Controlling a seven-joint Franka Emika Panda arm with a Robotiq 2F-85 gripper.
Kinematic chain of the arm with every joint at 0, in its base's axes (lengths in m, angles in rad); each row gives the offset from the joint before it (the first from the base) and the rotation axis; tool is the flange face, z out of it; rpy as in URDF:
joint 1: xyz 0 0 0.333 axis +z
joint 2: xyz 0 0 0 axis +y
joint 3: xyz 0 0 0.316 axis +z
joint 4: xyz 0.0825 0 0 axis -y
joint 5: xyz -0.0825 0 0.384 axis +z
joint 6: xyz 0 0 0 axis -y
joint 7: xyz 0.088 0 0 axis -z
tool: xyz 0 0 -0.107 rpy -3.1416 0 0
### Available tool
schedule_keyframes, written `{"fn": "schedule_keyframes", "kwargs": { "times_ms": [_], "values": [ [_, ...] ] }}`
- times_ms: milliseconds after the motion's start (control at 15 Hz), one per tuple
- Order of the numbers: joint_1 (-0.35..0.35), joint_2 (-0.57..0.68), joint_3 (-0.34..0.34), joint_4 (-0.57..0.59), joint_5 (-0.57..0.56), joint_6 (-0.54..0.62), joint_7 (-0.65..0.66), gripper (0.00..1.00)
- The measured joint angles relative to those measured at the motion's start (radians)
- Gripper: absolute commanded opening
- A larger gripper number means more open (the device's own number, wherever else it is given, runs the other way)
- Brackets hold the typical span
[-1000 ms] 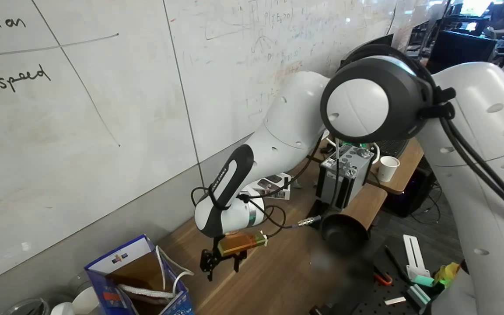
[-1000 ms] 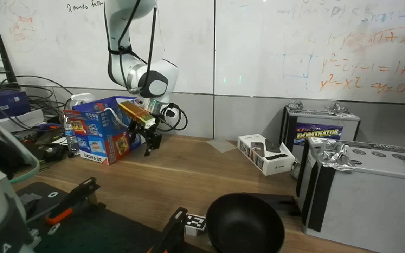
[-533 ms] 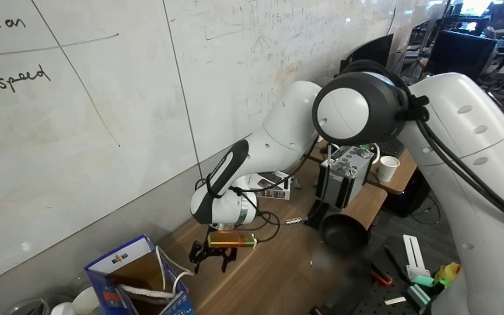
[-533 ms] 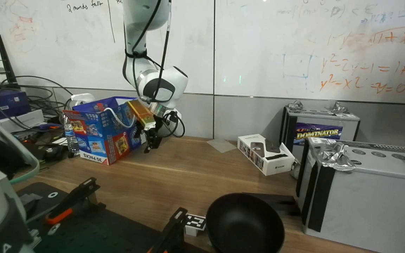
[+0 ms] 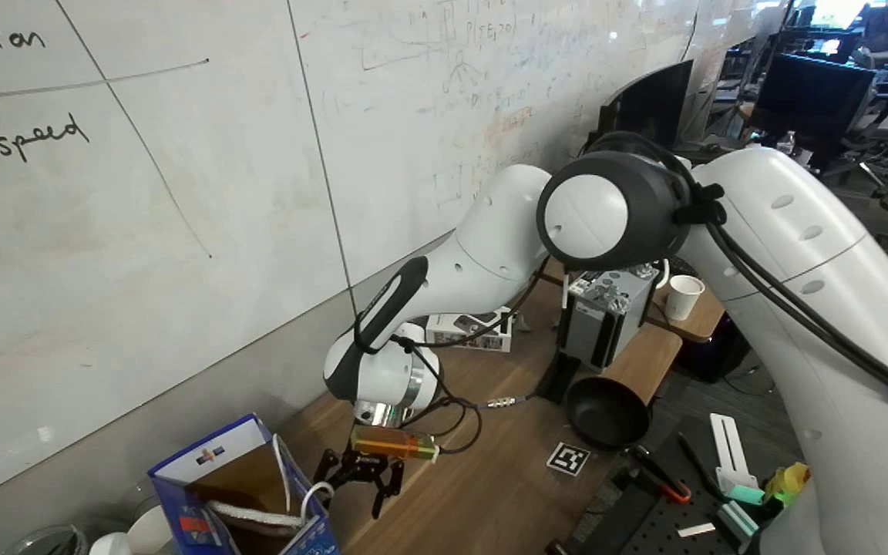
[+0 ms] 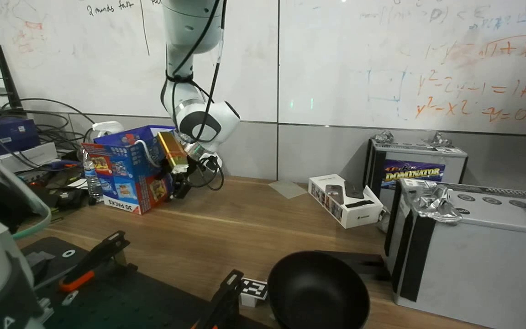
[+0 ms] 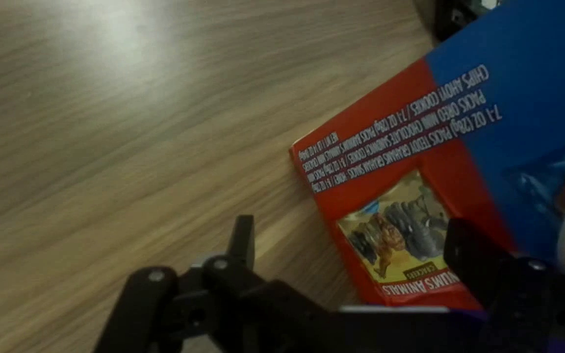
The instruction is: Pick up the ropes from the table and put them in the blue box.
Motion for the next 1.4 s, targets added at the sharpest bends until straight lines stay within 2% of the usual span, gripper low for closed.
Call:
{"fn": "schedule_keyframes", "kwargs": {
  "times_ms": [467, 1133, 1400],
  "values": [
    [-0.008, -0.027, 0.002, 0.045, 0.138, -0.108, -0.064, 1.00],
    [-0.018, -0.231, -0.015, -0.008, 0.392, -0.241, -0.231, 1.00],
    [0.013, -0.293, -0.047, -0.045, 0.456, -0.311, -0.276, 1.00]
  ]
}}
